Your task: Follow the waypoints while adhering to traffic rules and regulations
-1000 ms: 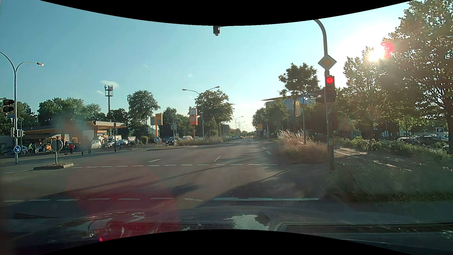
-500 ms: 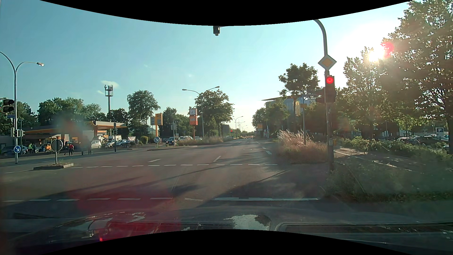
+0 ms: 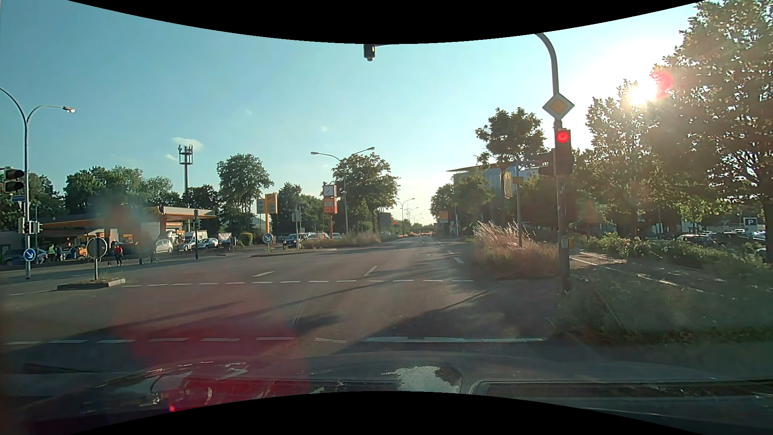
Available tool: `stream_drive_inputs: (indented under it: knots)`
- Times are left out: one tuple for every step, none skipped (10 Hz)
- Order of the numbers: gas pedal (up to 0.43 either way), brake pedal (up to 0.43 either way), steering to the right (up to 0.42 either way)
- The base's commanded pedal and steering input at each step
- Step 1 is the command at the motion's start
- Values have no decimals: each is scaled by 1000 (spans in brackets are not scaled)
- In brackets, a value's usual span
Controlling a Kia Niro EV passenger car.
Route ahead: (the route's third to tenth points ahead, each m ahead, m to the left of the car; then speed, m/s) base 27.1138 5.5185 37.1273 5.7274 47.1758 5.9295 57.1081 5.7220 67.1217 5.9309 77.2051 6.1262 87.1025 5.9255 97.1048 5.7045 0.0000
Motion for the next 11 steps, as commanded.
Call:
stream_drive_inputs:
  knots:
    - [0,244,15]
    - [0,244,15]
    - [0,244,15]
    - [0,244,15]
    - [0,244,15]
    - [0,244,15]
    - [0,238,15]
    - [0,244,15]
    - [0,244,15]
    - [0,244,15]
    - [0,244,15]
